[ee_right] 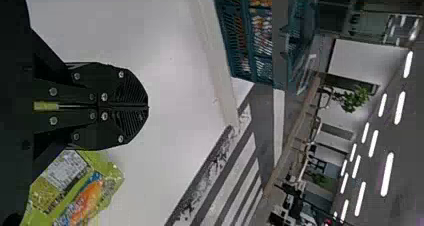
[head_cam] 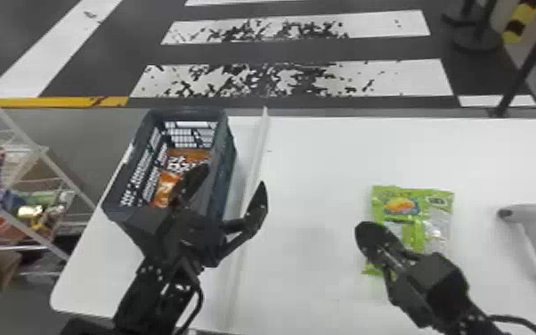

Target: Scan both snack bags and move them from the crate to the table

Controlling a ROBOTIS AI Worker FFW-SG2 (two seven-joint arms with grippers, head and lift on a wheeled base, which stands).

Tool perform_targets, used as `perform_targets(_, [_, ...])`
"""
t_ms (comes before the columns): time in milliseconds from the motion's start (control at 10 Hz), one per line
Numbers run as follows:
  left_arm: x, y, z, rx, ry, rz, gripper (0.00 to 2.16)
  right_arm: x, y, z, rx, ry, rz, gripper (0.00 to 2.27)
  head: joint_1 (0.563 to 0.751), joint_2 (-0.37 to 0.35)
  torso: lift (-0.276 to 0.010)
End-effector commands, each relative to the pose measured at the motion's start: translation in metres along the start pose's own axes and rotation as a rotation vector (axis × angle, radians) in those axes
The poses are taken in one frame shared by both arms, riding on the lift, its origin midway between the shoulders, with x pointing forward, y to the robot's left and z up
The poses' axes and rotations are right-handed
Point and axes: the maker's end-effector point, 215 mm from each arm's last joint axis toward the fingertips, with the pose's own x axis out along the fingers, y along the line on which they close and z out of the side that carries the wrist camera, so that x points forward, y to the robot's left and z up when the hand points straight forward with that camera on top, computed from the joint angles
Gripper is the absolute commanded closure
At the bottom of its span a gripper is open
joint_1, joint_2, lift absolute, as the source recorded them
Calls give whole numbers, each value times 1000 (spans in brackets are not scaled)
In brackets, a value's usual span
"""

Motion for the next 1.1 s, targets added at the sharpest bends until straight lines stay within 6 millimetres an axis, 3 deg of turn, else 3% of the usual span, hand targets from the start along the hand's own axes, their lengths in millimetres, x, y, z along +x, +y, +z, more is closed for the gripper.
perform_targets(0, [-2,3,1,1,-2,5,83,-26,-50,32,18,-56,-94,93,695,139,-88])
perform_targets(200, [-5,8,-1,3,0,14,83,-52,-128,7,84,-3,-228,2,695,83,-88])
perform_targets(500, [-4,10,-4,-3,2,20,83,-80,-198,-67,153,99,-363,19,695,-80,-88])
perform_targets(800, [-3,8,-6,-5,6,18,83,-84,-222,-138,225,200,-383,46,695,-187,-88])
perform_targets(1000, [-3,8,-6,-4,6,17,83,-76,-228,-163,268,235,-371,46,695,-223,-88])
